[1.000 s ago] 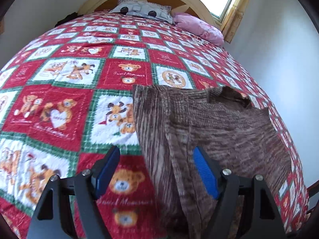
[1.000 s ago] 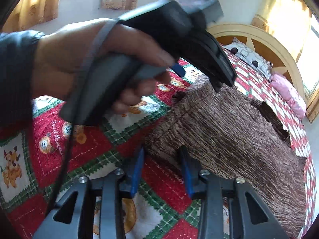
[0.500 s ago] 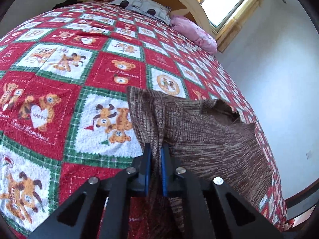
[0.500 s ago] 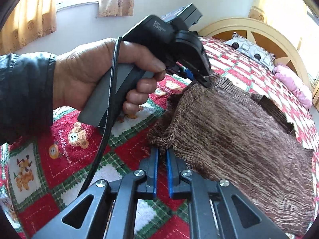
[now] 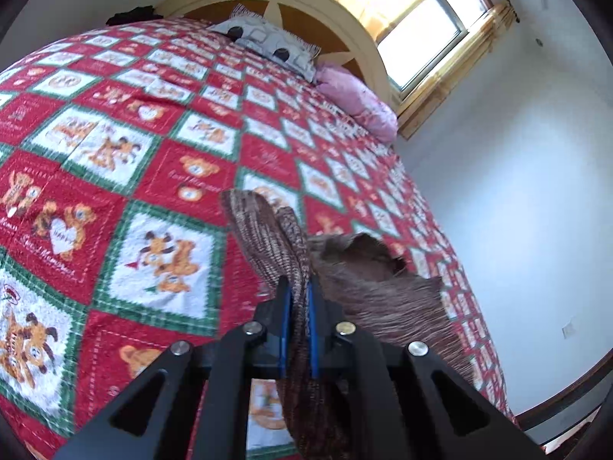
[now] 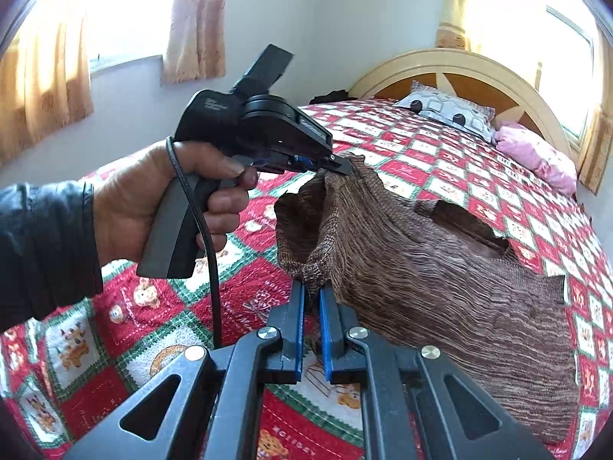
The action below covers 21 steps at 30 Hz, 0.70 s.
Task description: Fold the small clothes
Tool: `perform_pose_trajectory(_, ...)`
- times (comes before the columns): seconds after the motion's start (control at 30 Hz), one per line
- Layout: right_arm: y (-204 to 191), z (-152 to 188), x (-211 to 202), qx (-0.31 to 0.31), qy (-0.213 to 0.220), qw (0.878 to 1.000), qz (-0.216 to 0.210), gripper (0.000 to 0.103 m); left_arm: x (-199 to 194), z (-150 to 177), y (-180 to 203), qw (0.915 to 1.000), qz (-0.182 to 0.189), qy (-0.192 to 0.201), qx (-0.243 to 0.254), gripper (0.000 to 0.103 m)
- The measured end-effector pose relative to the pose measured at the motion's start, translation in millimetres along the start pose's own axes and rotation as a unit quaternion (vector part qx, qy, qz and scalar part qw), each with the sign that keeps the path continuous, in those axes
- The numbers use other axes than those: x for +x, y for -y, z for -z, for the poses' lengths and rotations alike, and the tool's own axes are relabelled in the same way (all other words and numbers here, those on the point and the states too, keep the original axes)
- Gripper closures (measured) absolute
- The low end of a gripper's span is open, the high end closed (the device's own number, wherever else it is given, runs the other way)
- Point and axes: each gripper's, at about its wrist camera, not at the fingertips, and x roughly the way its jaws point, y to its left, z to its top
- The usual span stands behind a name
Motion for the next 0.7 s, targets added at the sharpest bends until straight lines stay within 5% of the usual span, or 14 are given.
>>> perform_pose_trajectory(0.7, 87, 29, -60, 0.102, 0.046, 0.994, 0.01, 0.097, 32, -10, 121, 0.9981, 0.033, -0.003, 0.052, 0.095)
